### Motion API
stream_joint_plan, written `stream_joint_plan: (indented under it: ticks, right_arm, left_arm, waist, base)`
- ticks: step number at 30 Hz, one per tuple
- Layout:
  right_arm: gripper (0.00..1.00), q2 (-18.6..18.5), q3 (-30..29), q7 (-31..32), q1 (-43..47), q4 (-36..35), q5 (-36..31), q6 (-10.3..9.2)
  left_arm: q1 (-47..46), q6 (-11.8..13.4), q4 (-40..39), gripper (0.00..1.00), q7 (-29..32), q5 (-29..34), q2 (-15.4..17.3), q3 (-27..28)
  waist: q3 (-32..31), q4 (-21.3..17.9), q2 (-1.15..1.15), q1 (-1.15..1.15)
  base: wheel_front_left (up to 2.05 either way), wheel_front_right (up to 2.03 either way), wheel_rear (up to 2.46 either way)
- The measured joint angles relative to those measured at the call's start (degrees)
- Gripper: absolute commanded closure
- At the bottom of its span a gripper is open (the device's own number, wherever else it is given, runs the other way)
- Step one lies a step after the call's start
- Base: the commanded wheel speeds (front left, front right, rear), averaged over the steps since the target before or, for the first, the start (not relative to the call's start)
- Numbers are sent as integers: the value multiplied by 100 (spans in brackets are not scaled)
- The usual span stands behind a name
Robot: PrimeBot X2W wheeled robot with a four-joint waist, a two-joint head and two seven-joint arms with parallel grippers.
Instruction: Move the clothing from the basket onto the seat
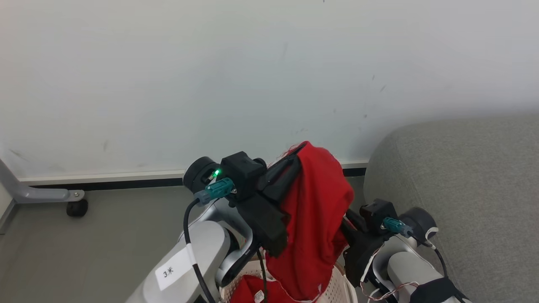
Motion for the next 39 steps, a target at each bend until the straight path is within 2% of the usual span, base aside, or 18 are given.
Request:
stream_joint_plan:
  ticks: [7,8,9,11,12,13,26,39]
  right_arm:
    - [100,-77,107,0,-5,-160,138,0]
    - [100,-105,103,0,-5,-187,165,0]
    - [100,-131,103,0,-5,-208,181,0]
    - [100,-174,103,0,-7,-248,214,0]
    - [100,-190,99,0,-9,-264,237,0]
    - [100,-211,92,0,-13,-281,272,0]
    - [100,-711,-305,0,-128,-491,426,1]
    - [100,-1462,-798,0,27,-1069,422,-65]
  left_arm:
    - [256,104,97,100,7,-80,186,151]
    - [287,132,113,96,5,-140,188,183]
    - [321,154,127,75,-1,-193,197,232]
    - [382,204,160,42,-7,-219,233,293]
    - [414,204,175,5,-11,-227,245,311]
    - [450,219,188,0,-47,-235,263,333]
    - [987,237,257,0,-356,-402,276,424]
    - [1432,193,377,0,-612,-520,236,341]
  waist:
    - [33,-125,0,0]
    - [38,-148,0,0]
    - [44,-173,0,0]
    - [56,-228,0,0]
    - [62,-258,0,0]
    - [68,-290,0,0]
    - [93,-826,0,0]
    - [76,-1630,0,0]
  base:
    - [0,0,0]
    - [0,0,0]
    - [0,0,0]
    - [0,0,0]
    - [0,0,0]
    - [0,0,0]
    - [0,0,0]
    - [0,0,0]
